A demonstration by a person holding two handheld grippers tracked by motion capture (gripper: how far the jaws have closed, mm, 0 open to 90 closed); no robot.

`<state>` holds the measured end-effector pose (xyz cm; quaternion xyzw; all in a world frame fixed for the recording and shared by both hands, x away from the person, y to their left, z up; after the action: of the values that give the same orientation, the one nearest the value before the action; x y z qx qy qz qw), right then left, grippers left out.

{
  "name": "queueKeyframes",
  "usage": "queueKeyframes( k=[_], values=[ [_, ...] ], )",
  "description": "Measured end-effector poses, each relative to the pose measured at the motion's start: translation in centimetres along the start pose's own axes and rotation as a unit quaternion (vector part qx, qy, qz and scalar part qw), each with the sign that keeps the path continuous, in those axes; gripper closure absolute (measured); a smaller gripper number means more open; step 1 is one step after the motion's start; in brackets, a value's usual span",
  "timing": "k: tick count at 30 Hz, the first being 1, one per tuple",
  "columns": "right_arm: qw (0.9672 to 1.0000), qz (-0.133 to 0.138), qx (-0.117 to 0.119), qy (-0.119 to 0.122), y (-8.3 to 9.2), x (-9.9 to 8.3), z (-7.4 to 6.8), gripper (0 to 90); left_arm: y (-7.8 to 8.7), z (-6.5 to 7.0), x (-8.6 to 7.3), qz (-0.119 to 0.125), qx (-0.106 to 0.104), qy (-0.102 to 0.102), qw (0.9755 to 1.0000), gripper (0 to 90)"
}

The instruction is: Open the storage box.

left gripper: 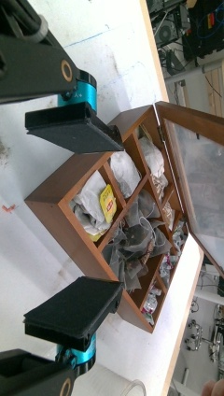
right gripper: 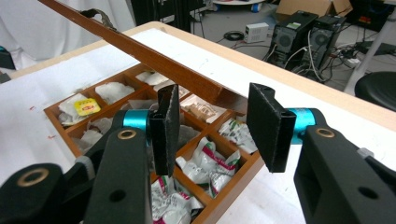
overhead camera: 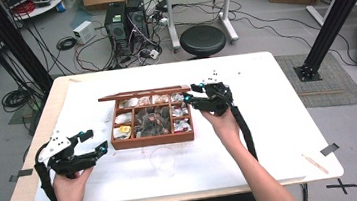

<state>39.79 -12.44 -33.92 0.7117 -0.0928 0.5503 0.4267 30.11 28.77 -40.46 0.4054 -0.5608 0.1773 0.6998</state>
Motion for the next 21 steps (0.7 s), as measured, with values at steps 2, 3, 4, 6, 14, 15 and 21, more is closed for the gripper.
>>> queueKeyframes(
  k=[2, 3, 4, 6, 14, 15, 21],
  values=[
    [1.0000, 0.002, -0.002, -0.001, 0.0, 0.3, 0.1, 55.8, 0.0, 0.0, 0.0, 0.000, 0.000, 0.000, 1.0000, 27.6],
    [1.0000, 0.002, -0.002, -0.001, 0.0, 0.3, 0.1, 55.8, 0.0, 0.0, 0.0, 0.000, 0.000, 0.001, 1.0000, 27.6],
    [1.0000, 0.002, -0.003, -0.001, 0.0, 0.5, 0.2, 55.8, 0.0, 0.0, 0.0, 0.000, 0.000, 0.001, 1.0000, 27.6],
    [1.0000, 0.003, -0.004, -0.003, -0.1, 0.8, 0.3, 55.8, 0.0, 0.0, 0.0, 0.000, -0.001, 0.001, 1.0000, 27.6],
    [0.9999, 0.006, -0.007, -0.009, -0.2, 1.6, 0.7, 55.7, -0.1, 0.0, 0.0, -0.001, -0.001, 0.001, 1.0000, 27.6],
    [0.9999, 0.007, -0.008, -0.009, -0.2, 1.7, 0.7, 55.8, -0.1, 0.0, 0.0, -0.001, -0.001, 0.000, 1.0000, 27.6],
    [0.9998, 0.008, -0.014, -0.012, -0.4, 2.6, 1.2, 55.7, -0.1, 0.1, 0.0, -0.001, -0.002, 0.000, 1.0000, 27.6]
  ],
)
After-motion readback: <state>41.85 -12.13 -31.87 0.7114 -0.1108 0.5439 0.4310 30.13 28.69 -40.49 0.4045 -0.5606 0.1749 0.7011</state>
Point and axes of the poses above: each handheld gripper's, and its own axes: y roughly backward along the jaws, x roughly out of its top, z roughly to its right, the point moved 2 cm from there along -y, roughly forward along the jaws, and after that the axes turned 5 degrees about -z, right-handed, at the moved point
